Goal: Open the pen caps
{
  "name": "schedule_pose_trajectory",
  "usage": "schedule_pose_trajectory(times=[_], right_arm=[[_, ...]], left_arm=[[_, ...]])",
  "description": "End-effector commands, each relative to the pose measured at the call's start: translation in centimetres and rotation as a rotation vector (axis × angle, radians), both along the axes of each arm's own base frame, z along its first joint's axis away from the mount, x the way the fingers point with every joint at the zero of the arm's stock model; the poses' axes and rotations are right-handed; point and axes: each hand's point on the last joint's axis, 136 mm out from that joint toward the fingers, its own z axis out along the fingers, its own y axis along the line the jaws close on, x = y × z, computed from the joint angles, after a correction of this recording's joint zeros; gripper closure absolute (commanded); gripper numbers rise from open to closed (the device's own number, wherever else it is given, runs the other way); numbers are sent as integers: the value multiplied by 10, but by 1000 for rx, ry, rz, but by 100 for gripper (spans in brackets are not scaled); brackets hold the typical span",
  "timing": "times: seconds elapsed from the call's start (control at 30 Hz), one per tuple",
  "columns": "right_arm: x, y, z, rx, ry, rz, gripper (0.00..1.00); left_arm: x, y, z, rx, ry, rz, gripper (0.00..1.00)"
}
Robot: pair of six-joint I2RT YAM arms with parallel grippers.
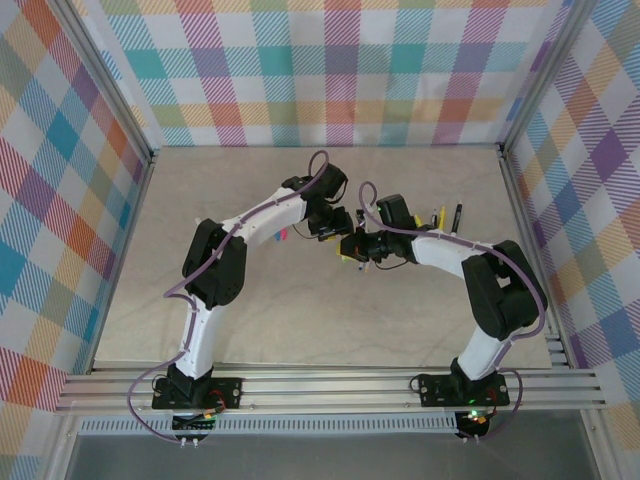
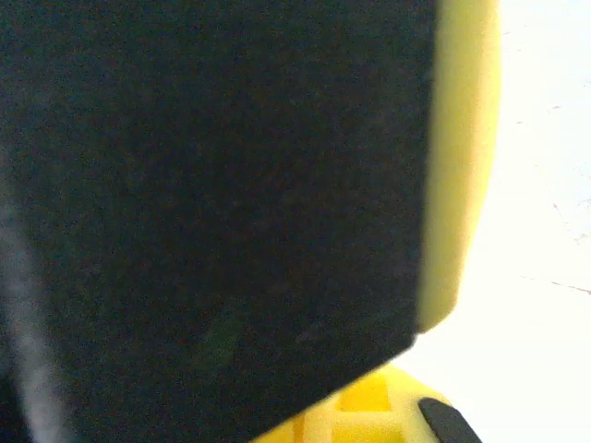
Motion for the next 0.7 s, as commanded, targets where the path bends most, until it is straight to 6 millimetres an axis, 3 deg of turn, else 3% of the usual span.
schedule_pose_trajectory(times=[0.0,0.13,0.27,0.33,0.47,0.53,0.6,0.67], right_arm=[[-4,9,19,45,-52,54,100],[-9,10,21,46,-50,65,100],[-24,8,19,40,-19,77,100],[-47,6,12,23,47,88,100],[-145,-6,2,-4,192,152,100],[-181,-17,-5,-6,250,148,100],[-191,-33,-13,-34,260,97,100],[-185,-43,-14,-68,227,65,100]], left_arm=[[6,0,10,-9,-22,23,70],[10,6,7,17,-24,37,98],[22,21,3,74,-41,58,100],[35,40,1,142,-61,76,100],[76,95,-2,209,-64,157,100],[88,109,0,202,-67,183,100],[91,110,3,190,-68,176,100],[88,105,2,183,-62,162,100]])
